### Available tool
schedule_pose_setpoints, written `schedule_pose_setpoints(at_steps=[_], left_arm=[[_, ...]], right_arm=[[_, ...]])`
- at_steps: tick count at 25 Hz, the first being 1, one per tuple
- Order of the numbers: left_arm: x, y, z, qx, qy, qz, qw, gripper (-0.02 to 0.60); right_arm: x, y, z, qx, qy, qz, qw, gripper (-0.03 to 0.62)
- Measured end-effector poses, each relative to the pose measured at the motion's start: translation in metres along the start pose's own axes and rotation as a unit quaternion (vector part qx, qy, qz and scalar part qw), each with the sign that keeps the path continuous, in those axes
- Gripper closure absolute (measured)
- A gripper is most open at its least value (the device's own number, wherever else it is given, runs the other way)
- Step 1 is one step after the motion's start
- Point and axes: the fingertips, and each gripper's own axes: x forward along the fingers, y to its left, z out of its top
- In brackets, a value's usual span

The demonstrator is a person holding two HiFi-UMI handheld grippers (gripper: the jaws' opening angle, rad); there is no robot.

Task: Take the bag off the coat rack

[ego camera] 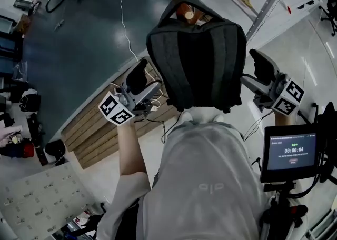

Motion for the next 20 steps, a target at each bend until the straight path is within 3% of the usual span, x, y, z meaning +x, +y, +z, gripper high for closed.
schedule_pose_setpoints(at_steps=[3, 4, 7, 11, 20], left_arm=[[0.013, 0.0, -0.003, 0.011, 0.035, -0.026, 0.999, 0.178], [0.017, 0.0, -0.001, 0.014, 0.042, -0.033, 0.9985, 0.168], [0.027, 0.001, 0.003, 0.031, 0.062, -0.047, 0.9965, 0.135], [0.046, 0.007, -0.006, 0.052, 0.092, -0.071, 0.9918, 0.106], [0.06, 0.013, -0.014, 0.035, 0.119, -0.118, 0.9852, 0.097]], right_arm=[[0.011, -0.001, -0.004, -0.02, 0.046, 0.023, 0.998, 0.192], [0.016, 0.0, -0.004, -0.027, 0.057, 0.03, 0.998, 0.136], [0.03, 0.004, -0.002, -0.047, 0.091, 0.05, 0.994, 0.086], [0.043, -0.005, -0.01, -0.061, 0.128, 0.061, 0.988, 0.086], [0.067, -0.011, -0.029, -0.003, 0.158, 0.103, 0.982, 0.066]])
